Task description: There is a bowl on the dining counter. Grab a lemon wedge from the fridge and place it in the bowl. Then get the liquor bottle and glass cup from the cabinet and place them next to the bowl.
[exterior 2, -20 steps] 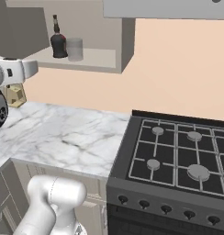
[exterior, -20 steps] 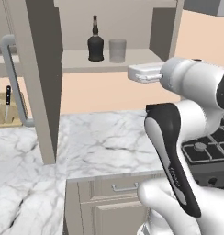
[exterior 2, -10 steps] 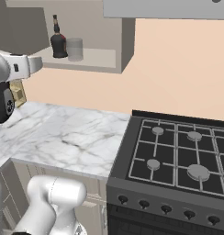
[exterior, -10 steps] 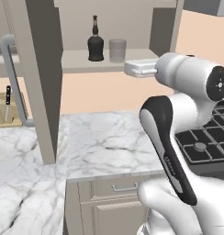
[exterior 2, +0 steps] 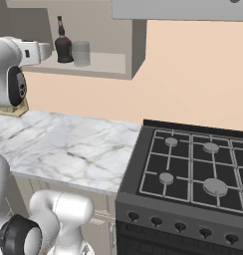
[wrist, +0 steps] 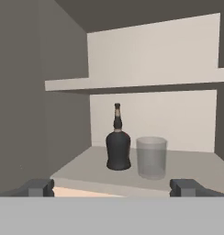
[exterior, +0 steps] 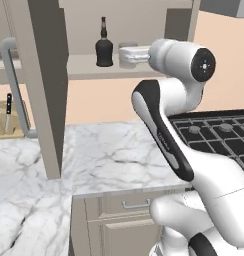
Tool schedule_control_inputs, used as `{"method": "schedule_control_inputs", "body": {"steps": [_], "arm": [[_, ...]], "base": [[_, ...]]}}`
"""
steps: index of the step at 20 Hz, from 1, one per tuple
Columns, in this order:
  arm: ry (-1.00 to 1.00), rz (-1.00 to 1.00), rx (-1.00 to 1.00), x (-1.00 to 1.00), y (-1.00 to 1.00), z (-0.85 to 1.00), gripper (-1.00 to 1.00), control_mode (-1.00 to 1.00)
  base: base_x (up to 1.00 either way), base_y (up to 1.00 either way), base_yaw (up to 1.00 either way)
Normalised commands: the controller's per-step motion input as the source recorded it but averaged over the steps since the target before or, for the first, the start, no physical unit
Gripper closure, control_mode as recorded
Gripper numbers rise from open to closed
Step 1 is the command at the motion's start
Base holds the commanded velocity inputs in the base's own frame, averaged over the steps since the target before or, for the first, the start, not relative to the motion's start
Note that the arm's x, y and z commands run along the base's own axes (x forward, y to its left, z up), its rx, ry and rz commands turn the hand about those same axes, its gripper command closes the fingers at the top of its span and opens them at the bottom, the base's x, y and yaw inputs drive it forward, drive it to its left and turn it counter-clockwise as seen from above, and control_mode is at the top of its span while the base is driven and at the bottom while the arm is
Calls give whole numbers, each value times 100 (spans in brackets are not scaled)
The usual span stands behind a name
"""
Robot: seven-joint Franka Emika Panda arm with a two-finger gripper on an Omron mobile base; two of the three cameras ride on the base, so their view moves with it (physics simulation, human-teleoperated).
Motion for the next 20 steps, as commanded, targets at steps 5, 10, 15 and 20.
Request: {"method": "schedule_control_inputs", "body": {"steps": [5, 10, 15, 20], "arm": [[0, 0, 0, 69, 7, 10, -100, -100], [0, 0, 0, 72, 0, 16, -100, -100], [0, 0, 0, 77, 1, 18, -100, -100], [0, 0, 0, 63, 4, 5, -100, -100]], "base": [[0, 0, 0], [0, 0, 0], [0, 0, 0], [0, 0, 0]]}}
